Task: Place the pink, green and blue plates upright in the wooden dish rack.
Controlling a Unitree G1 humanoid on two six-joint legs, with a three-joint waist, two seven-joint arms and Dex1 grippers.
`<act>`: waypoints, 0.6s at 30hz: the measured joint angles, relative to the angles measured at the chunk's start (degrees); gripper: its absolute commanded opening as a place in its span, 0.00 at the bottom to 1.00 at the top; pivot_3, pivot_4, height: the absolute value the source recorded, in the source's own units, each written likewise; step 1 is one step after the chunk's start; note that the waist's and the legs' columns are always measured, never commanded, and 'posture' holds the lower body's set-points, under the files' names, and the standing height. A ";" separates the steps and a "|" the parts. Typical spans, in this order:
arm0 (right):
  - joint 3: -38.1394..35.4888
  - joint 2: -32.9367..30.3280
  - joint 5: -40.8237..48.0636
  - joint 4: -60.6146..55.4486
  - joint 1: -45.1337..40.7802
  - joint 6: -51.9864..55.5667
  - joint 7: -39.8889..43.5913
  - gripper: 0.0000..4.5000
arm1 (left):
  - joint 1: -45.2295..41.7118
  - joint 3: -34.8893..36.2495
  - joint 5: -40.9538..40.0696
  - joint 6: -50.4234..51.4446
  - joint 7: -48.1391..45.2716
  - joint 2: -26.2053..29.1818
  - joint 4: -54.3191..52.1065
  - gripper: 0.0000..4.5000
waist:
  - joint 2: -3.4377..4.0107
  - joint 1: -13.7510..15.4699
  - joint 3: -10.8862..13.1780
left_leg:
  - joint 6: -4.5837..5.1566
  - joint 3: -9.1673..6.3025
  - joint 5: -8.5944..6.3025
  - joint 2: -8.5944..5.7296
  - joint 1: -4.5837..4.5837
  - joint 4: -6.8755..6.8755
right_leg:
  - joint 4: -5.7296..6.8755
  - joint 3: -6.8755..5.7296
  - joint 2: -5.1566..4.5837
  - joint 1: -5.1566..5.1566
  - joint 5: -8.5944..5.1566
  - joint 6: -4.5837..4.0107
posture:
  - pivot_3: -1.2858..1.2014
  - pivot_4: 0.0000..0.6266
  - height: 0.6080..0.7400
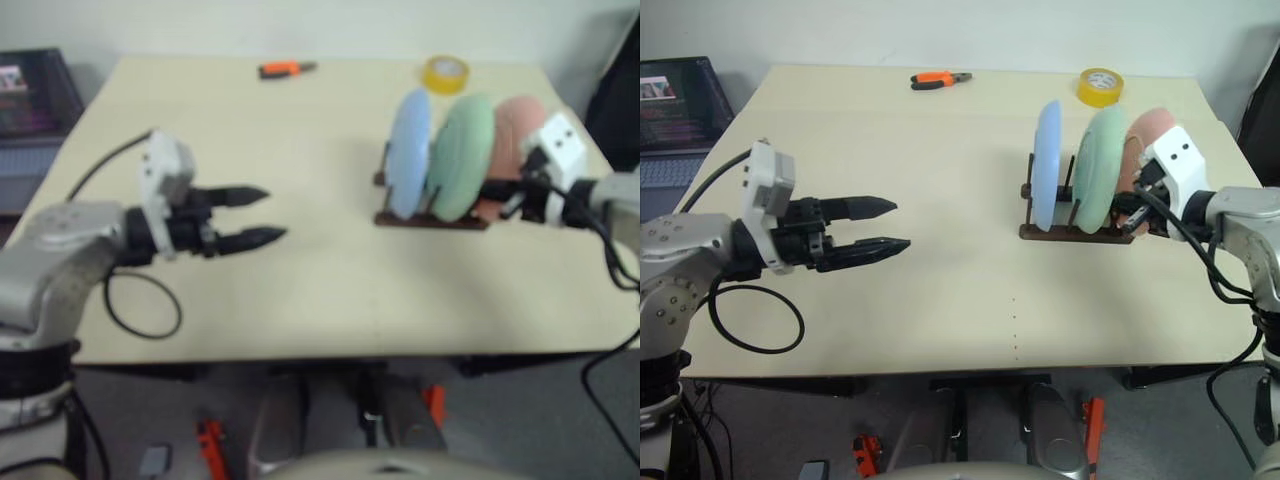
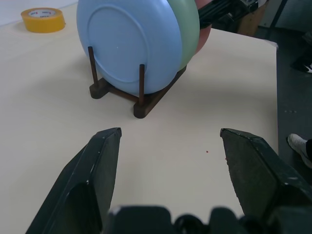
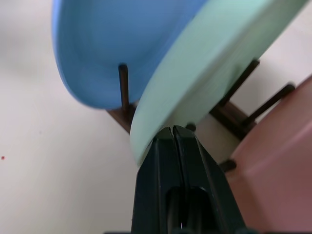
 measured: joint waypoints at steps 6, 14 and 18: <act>0.62 0.49 -0.63 0.36 -1.26 -0.34 0.27 0.00 | 0.52 0.12 -0.01 -0.01 0.40 0.00 -0.05 0.80 | 0.00 0.00 0.00 | 0.00 0.00 0.00 0.00 0.00 -0.01 | 0.00 0.00 0.00 -0.01 0.00 0.00 | 0.52 0.24 1.00; -2.92 -8.56 3.69 -2.46 0.70 1.74 8.90 0.00 | 1.88 2.73 0.07 -0.06 -0.15 1.73 -0.13 0.80 | 0.00 0.07 0.00 | 0.00 -0.01 0.00 0.00 -0.01 -0.04 | 0.00 -0.03 -0.03 -0.03 -0.07 -0.10 | 0.52 0.24 1.00; -9.76 -13.76 5.88 -0.90 0.69 -0.03 14.24 0.00 | 1.91 3.93 0.70 -0.42 -1.19 3.22 0.56 0.80 | 0.00 0.07 0.00 | -0.01 -0.02 -0.01 0.00 0.03 -0.02 | -0.01 -0.05 -0.07 -0.01 -0.07 -0.12 | 0.52 0.24 1.00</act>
